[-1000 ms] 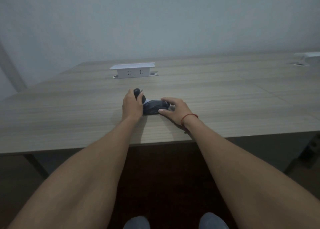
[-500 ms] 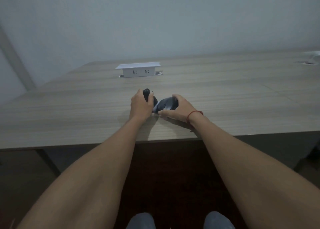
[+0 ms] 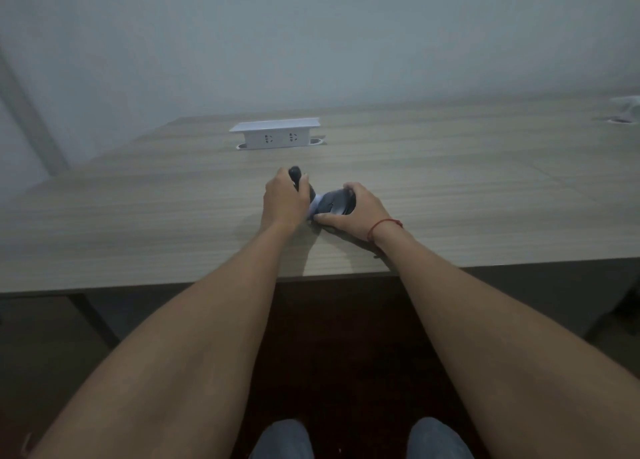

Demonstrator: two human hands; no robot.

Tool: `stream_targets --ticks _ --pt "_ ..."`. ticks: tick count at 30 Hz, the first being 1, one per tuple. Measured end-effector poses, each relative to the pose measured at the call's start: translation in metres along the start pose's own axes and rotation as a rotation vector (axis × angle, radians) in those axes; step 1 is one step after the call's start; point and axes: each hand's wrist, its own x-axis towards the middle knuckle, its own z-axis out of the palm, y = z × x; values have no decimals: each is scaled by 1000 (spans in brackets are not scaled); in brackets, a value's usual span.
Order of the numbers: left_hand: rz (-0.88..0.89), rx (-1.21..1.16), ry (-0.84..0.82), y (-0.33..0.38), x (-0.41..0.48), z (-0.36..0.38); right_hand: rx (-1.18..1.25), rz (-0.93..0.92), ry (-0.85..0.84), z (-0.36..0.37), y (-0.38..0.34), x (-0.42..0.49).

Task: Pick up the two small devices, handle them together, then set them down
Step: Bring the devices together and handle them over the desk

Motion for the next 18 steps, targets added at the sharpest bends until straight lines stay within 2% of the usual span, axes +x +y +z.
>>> stream_targets --ticks 3,9,12,15,18 --pt "21 45 -1 -10 -4 -2 -15 -8 -10 -1 -1 -1" --pt "86 -147 104 21 2 -9 -18 -22 -8 -1 1 -1" --pt "131 -65 47 20 -3 -2 9 -26 -9 -1 2 0" --pt "74 6 68 4 -6 1 32 -17 -11 0 1 -2" --pt "98 110 42 -1 -8 -3 12 -9 -15 -1 0 -1"
